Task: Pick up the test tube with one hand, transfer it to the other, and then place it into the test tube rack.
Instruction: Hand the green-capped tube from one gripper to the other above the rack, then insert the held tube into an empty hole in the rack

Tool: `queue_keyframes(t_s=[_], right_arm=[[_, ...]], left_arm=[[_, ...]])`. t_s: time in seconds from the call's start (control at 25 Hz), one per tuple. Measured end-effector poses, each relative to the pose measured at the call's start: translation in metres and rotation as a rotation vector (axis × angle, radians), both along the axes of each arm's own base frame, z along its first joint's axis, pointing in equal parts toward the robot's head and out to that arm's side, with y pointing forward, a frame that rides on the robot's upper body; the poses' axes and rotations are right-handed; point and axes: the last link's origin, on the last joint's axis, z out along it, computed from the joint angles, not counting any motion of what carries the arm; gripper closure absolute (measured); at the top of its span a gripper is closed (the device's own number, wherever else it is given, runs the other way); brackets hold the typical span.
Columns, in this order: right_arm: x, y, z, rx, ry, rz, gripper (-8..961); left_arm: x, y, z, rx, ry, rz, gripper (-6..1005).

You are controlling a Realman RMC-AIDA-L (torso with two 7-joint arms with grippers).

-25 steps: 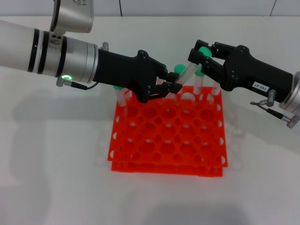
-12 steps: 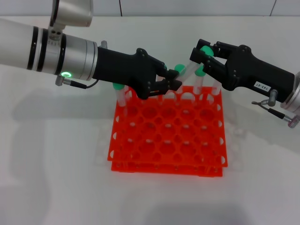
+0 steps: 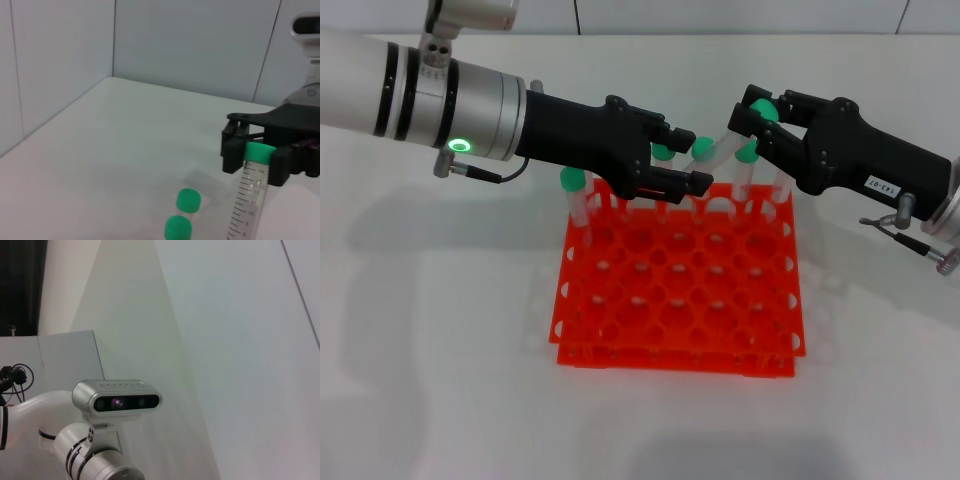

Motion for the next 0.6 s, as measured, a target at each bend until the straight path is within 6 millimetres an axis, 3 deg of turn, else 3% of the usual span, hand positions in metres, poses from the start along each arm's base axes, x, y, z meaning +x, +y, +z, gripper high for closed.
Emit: queue_keyframes(t_s=[0.24,0.36,0.6], right_arm=[[0.001,-0.001,0.001,0.004,0.002,0.002,695],[0.002,-0.003,0.001,0.004,0.007,0.004,695],[0.006,-0.008,0.007,0.010,0.015,0.016,694]], left_arm=[[0.006,-0.004,0.009,-0.029,0.020,0.014,376],[0.014,-0.007,0.026,-0.025,0.017,0.004,255],[0.039,-0.023,0.071,0.005,0.021,0.020,113]])
